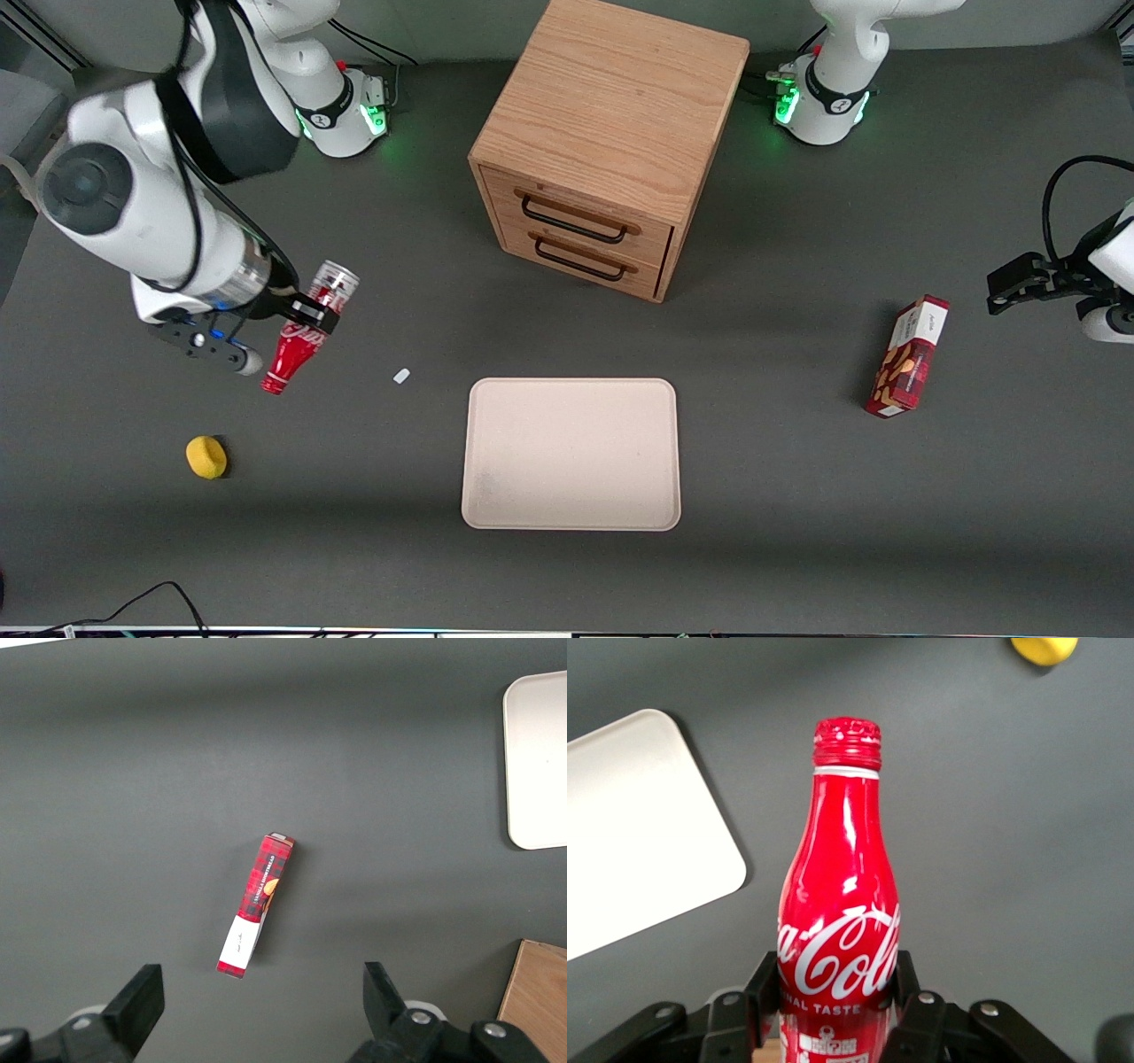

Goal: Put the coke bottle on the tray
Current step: 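Lift the bottle and rotate it upright with the right gripper, then carry the upright bottle over the cream tray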

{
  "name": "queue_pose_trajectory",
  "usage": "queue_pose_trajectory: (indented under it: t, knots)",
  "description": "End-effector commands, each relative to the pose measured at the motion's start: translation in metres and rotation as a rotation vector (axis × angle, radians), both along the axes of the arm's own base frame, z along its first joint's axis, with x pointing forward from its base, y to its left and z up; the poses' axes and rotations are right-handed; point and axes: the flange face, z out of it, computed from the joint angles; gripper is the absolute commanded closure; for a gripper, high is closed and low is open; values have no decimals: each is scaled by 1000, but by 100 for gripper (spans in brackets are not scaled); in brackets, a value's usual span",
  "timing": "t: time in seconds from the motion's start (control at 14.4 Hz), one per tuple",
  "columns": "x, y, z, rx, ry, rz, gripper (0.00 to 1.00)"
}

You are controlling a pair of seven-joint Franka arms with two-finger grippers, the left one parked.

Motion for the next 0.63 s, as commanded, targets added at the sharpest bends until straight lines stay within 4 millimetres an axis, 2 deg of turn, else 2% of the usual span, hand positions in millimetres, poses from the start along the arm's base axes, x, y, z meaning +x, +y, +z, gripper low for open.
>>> queue_pose_trajectory:
  t: [0.0, 0.07, 0.14, 0.35, 0.42, 0.56]
  knots:
    - [15, 12, 3, -9, 3, 38, 100]
    - [27, 19, -4, -11, 3, 42, 100]
    - [44, 29, -19, -17, 16, 46, 100]
    - [79, 99, -83, -42, 24, 113, 100]
    - [90, 114, -102, -43, 17, 133, 100]
    - [108, 130, -144, -24, -30, 161, 100]
